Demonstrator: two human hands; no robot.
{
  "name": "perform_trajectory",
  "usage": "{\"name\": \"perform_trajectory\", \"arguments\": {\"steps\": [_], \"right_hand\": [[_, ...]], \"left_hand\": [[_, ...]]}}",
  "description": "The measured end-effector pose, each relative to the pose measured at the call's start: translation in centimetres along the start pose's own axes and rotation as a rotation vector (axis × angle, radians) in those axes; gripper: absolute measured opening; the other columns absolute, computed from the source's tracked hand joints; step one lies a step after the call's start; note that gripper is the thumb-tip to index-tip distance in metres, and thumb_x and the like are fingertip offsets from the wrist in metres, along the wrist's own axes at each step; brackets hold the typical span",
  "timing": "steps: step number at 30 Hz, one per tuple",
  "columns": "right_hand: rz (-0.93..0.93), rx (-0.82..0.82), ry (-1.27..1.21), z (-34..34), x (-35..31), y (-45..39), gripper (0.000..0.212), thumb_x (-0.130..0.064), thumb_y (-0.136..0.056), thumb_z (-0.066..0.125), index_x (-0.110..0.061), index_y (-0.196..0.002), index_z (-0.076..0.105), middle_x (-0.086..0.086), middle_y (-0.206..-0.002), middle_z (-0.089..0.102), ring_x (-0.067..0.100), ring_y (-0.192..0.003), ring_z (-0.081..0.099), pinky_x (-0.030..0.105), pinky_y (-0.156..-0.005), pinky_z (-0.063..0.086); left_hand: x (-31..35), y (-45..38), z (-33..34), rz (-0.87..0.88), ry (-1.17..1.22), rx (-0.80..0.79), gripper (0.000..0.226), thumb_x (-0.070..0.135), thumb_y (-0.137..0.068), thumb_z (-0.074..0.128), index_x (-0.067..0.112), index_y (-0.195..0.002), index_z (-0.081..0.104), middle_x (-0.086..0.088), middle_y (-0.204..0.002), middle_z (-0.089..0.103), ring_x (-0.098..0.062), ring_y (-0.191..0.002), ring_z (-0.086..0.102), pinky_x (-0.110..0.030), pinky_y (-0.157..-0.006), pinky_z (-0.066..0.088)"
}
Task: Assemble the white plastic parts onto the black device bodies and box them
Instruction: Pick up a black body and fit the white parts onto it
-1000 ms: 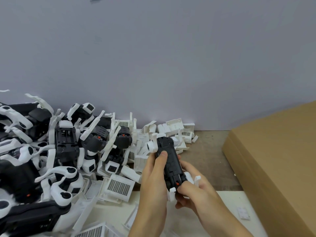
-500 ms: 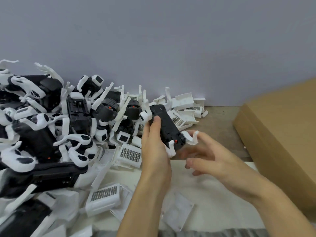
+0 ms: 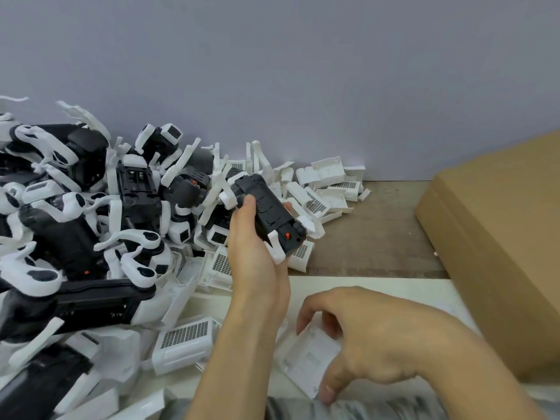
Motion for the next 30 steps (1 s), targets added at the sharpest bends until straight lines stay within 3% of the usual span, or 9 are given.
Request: {"name": "perform_trajectory", "arguments": {"steps": [6,9,11,14,17,21,24,27,30], "right_hand": [[0.03,0.181,-0.152,-3.0,3.1,1.0,0.067,-0.084,-0.049,0.07,-0.043,-0.102,0.067,-0.025,-0.086,0.065,-0.009,-0.079,0.062,0.012,-0.066,0.043],[0.003,0.29,-0.3,-4.5,4.9,1.6,0.068,-0.089,-0.061,0.051,-0.037,-0.101,0.068,-0.02,-0.088,0.072,-0.001,-0.073,0.069,0.028,-0.073,0.054],[0.014,0.404,-0.382,-5.3,5.7,1.9,0.07,-0.085,-0.065,0.04,-0.029,-0.096,0.068,-0.01,-0.083,0.075,0.007,-0.07,0.071,0.043,-0.077,0.057],[0.016,0.642,-0.516,-6.6,6.3,2.1,0.066,-0.068,-0.09,0.03,-0.018,-0.085,0.072,0.0,-0.07,0.074,0.006,-0.058,0.066,0.041,-0.07,0.053],[-0.029,0.808,-0.737,-7.3,6.1,2.3,0.051,-0.054,-0.102,0.033,-0.03,-0.083,0.074,0.005,-0.069,0.073,0.011,-0.057,0.064,0.04,-0.07,0.057],[-0.086,0.772,-0.939,-6.8,5.3,1.8,0.051,-0.05,-0.103,0.037,-0.036,-0.074,0.077,-0.001,-0.065,0.07,0.008,-0.055,0.062,0.028,-0.061,0.059],[-0.116,0.741,-0.961,-6.4,5.0,1.3,0.046,-0.037,-0.107,0.038,-0.031,-0.083,0.077,-0.001,-0.069,0.069,0.008,-0.058,0.057,0.032,-0.063,0.056],[-0.111,0.792,-1.055,-6.5,5.5,1.1,0.045,-0.025,-0.108,0.039,-0.019,-0.083,0.075,-0.001,-0.067,0.064,0.007,-0.057,0.051,0.027,-0.056,0.044],[-0.114,0.796,-1.314,-6.6,5.6,1.1,0.044,-0.017,-0.107,0.04,-0.011,-0.078,0.073,0.0,-0.061,0.058,0.007,-0.047,0.047,0.022,-0.045,0.038]], "left_hand": [[-0.1,-0.1,0.3,-0.003,-0.008,-0.006,0.035,0.034,-0.101,0.053,0.013,-0.128,0.062,-0.013,-0.112,0.071,-0.021,-0.098,0.065,-0.033,-0.082,0.054],[-0.3,-0.1,0.7,0.018,-0.022,-0.063,0.031,0.031,-0.102,0.052,0.012,-0.125,0.062,-0.007,-0.091,0.07,-0.02,-0.08,0.068,-0.03,-0.065,0.056],[-0.3,0.0,1.0,0.022,-0.034,-0.096,0.027,0.028,-0.102,0.051,0.011,-0.121,0.06,-0.007,-0.08,0.069,-0.025,-0.073,0.071,-0.031,-0.06,0.058],[-0.5,0.1,1.3,0.011,-0.081,-0.144,0.019,0.024,-0.101,0.054,0.012,-0.116,0.058,-0.008,-0.084,0.069,-0.03,-0.077,0.071,-0.037,-0.066,0.059],[-0.8,0.2,1.5,-0.031,-0.139,-0.174,0.013,0.017,-0.098,0.059,0.012,-0.111,0.058,-0.011,-0.09,0.07,-0.028,-0.078,0.07,-0.036,-0.063,0.059],[-1.7,0.4,1.7,-0.065,-0.285,-0.174,0.021,0.018,-0.094,0.067,0.011,-0.112,0.061,-0.014,-0.097,0.069,-0.028,-0.079,0.065,-0.045,-0.075,0.055],[-2.4,0.6,1.8,-0.13,-0.328,-0.165,0.026,0.023,-0.094,0.067,0.007,-0.114,0.064,-0.013,-0.098,0.07,-0.027,-0.081,0.065,-0.044,-0.08,0.053],[-2.8,0.7,1.6,-0.248,-0.26,-0.131,0.025,0.023,-0.096,0.058,0.0,-0.105,0.065,-0.013,-0.085,0.063,-0.024,-0.068,0.06,-0.036,-0.07,0.051],[-3.0,0.7,1.6,-0.32,-0.147,-0.119,0.022,0.016,-0.097,0.05,0.0,-0.102,0.064,-0.014,-0.083,0.061,-0.022,-0.063,0.059,-0.033,-0.063,0.052]]}}
Point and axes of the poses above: each hand's wrist, its own y-axis away from the middle knuckle, its own z-axis out of the palm, x = y × z, the point moved 6 cm from there along -y, towards the middle knuckle
